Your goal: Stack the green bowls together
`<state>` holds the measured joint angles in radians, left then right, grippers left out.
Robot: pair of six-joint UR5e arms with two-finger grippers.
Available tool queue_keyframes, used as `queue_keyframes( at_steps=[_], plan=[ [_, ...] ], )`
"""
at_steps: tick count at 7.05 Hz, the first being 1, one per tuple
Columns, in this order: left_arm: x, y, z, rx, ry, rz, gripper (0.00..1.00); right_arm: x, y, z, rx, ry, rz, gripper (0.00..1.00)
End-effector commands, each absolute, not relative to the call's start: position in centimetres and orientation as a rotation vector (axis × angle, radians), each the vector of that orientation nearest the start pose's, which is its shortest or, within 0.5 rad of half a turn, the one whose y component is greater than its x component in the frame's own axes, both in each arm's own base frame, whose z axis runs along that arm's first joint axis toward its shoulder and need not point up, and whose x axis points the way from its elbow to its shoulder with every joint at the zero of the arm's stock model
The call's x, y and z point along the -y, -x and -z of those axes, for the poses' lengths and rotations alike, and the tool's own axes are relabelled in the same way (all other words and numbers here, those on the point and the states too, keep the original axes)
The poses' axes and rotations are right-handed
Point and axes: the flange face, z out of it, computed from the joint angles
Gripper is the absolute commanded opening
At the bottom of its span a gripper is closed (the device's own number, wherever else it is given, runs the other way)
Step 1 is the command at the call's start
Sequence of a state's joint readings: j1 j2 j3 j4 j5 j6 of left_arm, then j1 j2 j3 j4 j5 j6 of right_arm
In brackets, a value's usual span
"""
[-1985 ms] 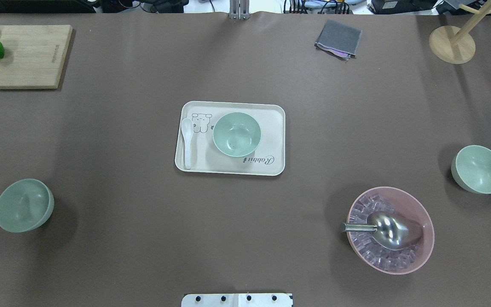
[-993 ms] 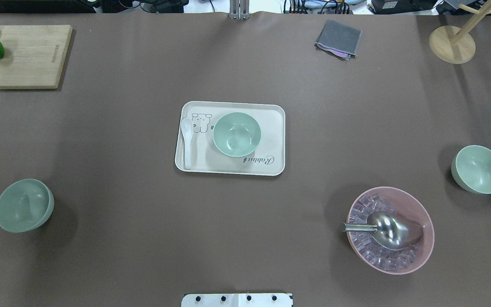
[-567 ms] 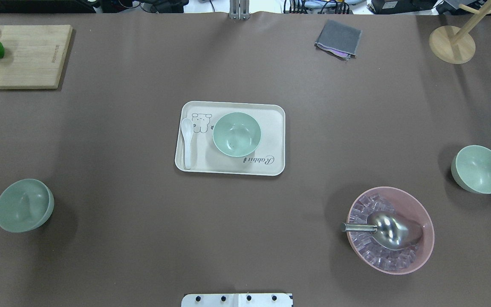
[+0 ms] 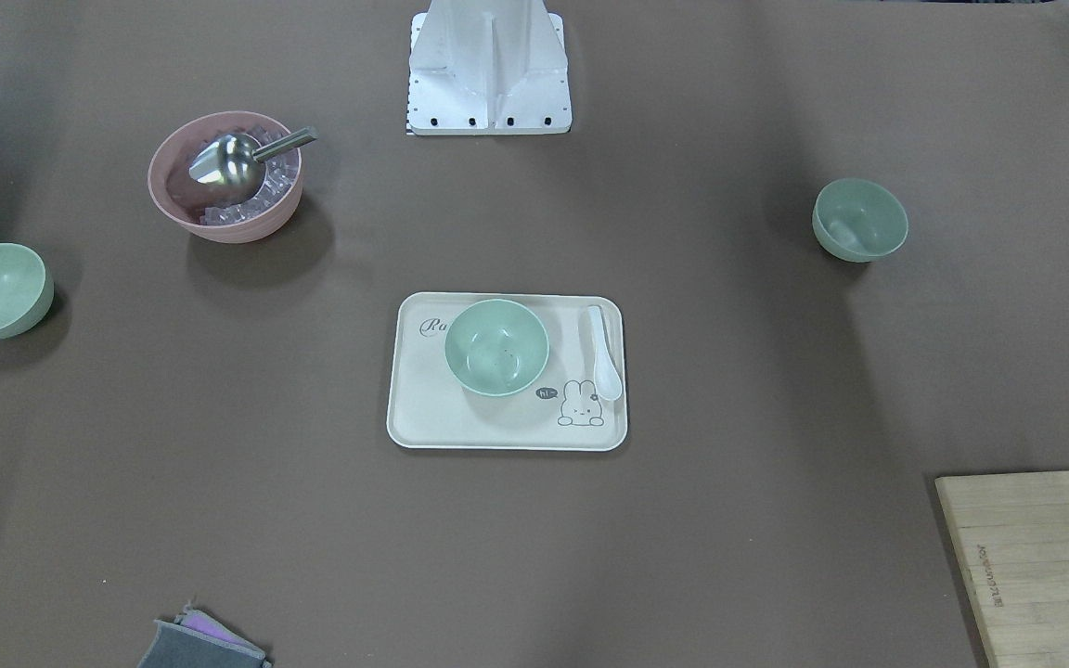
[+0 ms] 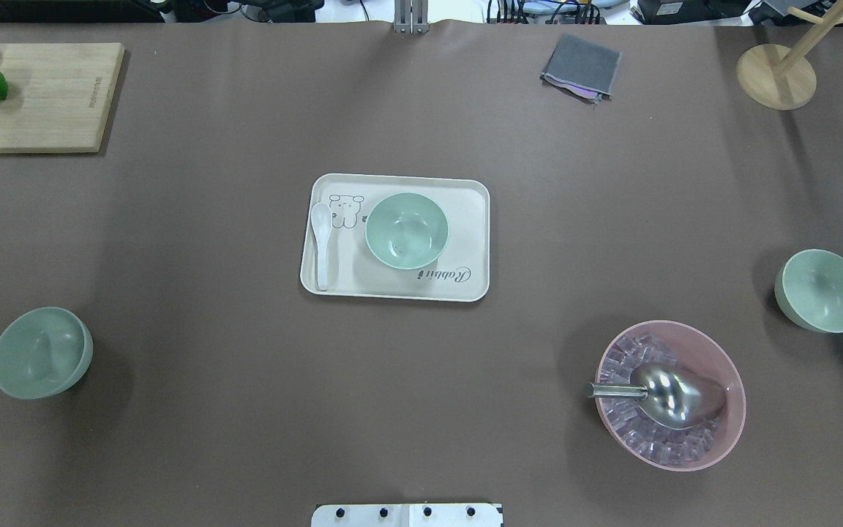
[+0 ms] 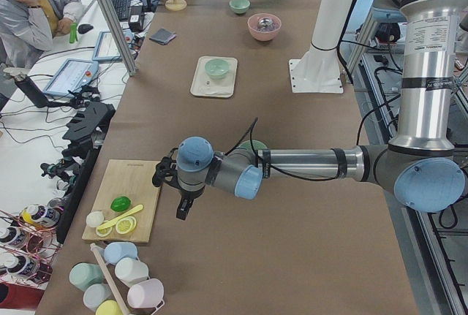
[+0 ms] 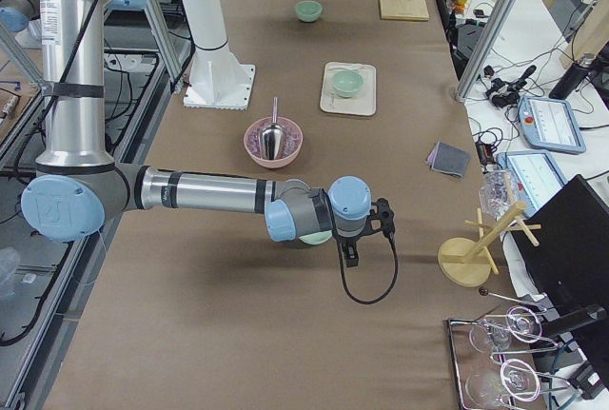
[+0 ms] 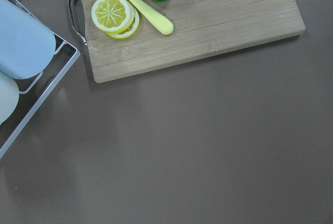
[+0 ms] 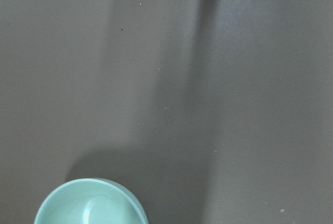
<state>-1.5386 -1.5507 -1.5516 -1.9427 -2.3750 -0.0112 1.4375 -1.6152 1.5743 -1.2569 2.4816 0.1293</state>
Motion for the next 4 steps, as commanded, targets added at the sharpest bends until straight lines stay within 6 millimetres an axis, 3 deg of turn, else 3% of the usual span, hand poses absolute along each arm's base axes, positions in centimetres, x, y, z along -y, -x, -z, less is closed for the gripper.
queue_keyframes(
  at_steps=[1,3,4],
  plan=[
    [50.3,4.4,-63.6,-0.803,-0.296,-0.157,0.99,48.8,7.6,-63.2,0.853,-0.048,0.125,0.96],
    [50.3,4.3,-63.5,-0.804,-0.299,-0.159,0.98,48.0,11.2,-63.7,0.832,-0.073,0.202,0.88],
    [50.4,4.1,-63.4,-0.801,-0.297,-0.163,0.99,47.1,11.4,-64.4,0.834,-0.071,0.218,0.86]
  ],
)
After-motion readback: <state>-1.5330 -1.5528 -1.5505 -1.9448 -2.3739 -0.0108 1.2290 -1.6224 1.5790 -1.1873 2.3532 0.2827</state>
